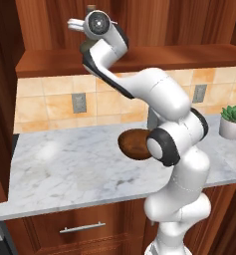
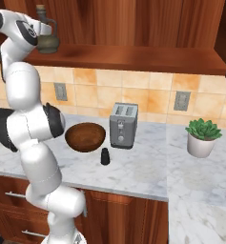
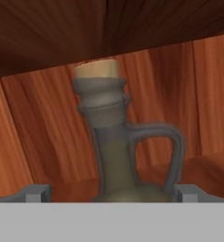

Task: Retrieve the bottle and the shaker from the cabinet and place them next to the mixing bowl on the counter. Then add garlic from the fridge to the mixing bowl.

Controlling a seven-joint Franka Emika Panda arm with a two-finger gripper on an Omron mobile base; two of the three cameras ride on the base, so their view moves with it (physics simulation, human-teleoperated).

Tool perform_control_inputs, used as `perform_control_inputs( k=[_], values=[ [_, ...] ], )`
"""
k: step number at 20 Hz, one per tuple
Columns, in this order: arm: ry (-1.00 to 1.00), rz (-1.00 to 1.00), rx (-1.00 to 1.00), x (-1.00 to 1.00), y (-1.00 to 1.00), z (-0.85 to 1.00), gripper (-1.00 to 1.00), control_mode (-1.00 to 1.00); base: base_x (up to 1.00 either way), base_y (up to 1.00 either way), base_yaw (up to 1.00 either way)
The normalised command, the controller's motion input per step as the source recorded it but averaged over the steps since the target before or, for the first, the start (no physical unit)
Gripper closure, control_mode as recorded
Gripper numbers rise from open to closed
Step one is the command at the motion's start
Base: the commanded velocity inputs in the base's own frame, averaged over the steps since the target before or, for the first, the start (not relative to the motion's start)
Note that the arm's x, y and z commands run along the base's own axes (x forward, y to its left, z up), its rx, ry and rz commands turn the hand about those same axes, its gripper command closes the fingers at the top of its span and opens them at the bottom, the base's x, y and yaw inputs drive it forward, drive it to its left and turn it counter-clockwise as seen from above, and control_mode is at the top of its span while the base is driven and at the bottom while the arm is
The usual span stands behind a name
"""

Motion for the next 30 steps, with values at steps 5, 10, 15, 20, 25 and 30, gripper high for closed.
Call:
perform_control_inputs(
  k=[5,10,15,20,25,30],
  values=[
    [0.04,0.0,0.0,0.29,0.04,0.0,-1.0,-1.0,0.0,0.0,0.0],
    [0.01,0.0,0.0,0.25,0.0,0.0,-1.0,-1.0,0.0,0.0,0.0],
    [0.0,0.0,0.0,0.22,0.0,0.0,-1.0,-1.0,0.0,0.0,0.0],
    [0.02,0.0,0.0,0.29,-0.04,-0.01,-1.0,-1.0,0.0,0.0,0.0],
    [0.06,0.0,0.0,0.19,-0.03,-0.1,-1.0,-1.0,0.0,0.0,0.0],
    [0.03,0.0,0.0,0.02,-0.04,-0.07,1.0,-1.0,0.0,0.0,0.0]
  ],
)
